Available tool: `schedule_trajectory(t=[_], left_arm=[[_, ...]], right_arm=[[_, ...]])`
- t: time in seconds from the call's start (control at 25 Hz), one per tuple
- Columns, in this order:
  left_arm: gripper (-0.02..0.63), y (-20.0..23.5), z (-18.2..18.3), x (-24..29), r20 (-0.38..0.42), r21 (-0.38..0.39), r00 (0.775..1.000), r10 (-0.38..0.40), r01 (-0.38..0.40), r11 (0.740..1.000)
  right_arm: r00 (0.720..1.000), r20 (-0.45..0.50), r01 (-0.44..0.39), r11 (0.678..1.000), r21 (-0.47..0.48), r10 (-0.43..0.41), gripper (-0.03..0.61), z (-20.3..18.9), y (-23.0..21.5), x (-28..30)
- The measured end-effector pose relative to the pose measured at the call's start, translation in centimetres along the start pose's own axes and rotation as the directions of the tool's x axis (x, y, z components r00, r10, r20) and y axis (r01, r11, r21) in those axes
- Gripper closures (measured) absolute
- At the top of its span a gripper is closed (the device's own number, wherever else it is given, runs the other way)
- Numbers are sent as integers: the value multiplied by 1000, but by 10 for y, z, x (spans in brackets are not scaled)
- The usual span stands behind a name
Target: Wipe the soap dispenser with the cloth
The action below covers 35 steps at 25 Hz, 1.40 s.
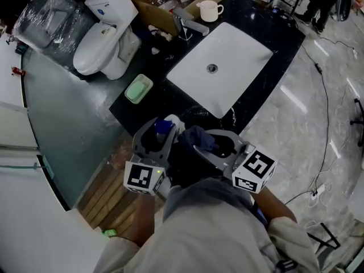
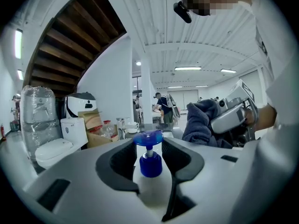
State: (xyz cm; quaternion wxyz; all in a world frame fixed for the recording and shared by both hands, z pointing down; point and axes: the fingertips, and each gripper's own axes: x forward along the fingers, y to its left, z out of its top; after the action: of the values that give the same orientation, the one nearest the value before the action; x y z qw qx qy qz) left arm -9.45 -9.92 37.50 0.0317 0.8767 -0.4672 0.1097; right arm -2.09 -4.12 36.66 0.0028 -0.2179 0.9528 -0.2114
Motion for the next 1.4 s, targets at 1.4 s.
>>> schedule_trajectory(t=[1.4], left_arm=[[518, 37, -1, -2, 92, -219, 995, 41, -20, 975]], right_arm=[[993, -92, 61, 991, -120, -73, 460, -21, -44, 70]])
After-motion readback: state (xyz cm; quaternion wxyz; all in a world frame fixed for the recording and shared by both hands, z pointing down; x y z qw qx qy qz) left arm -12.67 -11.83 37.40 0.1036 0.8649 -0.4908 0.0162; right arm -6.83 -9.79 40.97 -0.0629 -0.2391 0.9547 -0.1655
